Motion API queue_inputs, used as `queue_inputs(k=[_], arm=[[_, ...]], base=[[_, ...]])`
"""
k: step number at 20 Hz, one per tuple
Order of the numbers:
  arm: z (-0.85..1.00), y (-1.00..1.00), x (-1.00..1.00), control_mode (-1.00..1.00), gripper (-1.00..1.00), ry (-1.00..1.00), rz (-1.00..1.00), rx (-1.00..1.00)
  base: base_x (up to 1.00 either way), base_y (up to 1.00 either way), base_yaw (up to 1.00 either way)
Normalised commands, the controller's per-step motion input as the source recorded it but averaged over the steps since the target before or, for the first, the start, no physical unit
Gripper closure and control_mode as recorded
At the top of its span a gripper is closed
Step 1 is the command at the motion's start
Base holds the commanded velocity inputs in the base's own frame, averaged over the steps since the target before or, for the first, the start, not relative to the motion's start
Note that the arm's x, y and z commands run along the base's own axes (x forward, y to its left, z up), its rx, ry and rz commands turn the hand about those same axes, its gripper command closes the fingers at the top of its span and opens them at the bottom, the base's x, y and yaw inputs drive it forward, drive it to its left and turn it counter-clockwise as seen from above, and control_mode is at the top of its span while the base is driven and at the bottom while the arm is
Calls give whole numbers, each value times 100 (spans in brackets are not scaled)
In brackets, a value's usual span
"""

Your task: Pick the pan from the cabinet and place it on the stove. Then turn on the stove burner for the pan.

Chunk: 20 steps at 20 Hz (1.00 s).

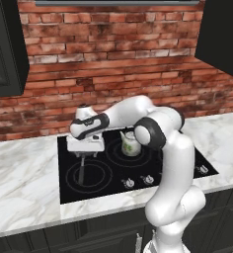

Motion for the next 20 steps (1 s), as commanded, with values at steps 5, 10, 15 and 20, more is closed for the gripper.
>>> queue_inputs(k=[5,10,15,20], arm=[[18,0,-23,-100,-100,-10,-6,0],[19,-1,-24,-100,-100,-10,-4,0],[26,-2,-31,-100,-100,-14,-1,0],[39,0,-26,-100,-100,-14,0,0]], base=[[0,0,0],[0,0,0],[0,0,0],[0,0,0]])
